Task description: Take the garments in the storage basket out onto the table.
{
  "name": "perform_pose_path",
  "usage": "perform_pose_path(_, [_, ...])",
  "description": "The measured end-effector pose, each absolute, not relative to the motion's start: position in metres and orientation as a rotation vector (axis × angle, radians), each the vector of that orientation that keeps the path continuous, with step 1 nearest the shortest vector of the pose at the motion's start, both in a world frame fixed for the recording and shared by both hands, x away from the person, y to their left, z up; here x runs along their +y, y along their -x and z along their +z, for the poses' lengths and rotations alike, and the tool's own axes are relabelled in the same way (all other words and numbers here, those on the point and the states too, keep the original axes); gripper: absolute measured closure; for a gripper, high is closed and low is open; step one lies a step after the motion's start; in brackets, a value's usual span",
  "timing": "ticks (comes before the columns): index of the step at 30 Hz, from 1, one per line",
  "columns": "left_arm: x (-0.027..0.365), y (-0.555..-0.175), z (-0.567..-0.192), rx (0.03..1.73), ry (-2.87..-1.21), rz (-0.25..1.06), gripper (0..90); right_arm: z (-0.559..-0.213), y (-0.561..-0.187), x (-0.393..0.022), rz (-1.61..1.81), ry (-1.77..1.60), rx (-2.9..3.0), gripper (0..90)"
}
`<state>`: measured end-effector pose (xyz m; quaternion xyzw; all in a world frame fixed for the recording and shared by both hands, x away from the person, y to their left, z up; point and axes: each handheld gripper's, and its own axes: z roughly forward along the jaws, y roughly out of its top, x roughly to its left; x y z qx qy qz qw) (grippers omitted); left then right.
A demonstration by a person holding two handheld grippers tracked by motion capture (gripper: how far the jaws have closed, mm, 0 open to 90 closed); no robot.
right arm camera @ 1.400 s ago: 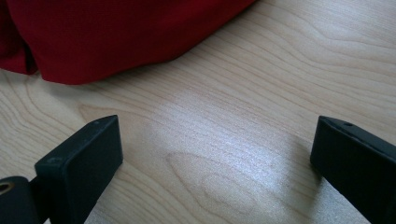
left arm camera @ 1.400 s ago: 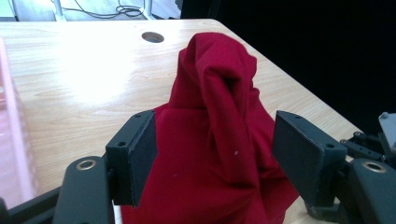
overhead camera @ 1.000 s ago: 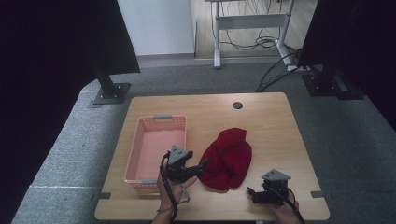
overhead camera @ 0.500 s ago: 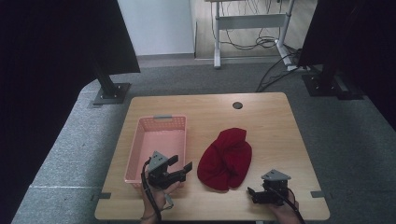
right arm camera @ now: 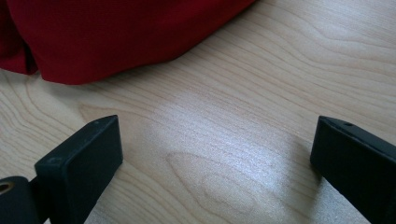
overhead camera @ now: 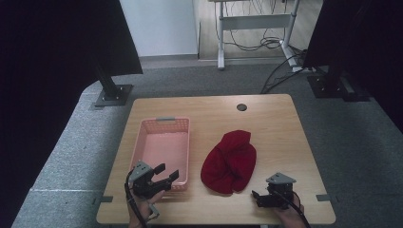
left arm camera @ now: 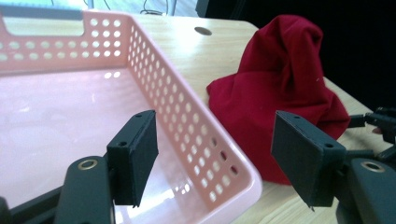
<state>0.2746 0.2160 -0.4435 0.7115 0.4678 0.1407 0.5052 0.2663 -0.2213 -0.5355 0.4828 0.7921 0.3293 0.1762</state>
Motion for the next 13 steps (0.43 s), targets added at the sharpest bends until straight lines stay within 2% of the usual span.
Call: perform_pose_path(13, [0.229, -0.270, -0.446, 1.130, -1.731, 0.357, 30.8, -0.536, -0.266, -0.221, 0.932, -1.367, 2.243, 2.1])
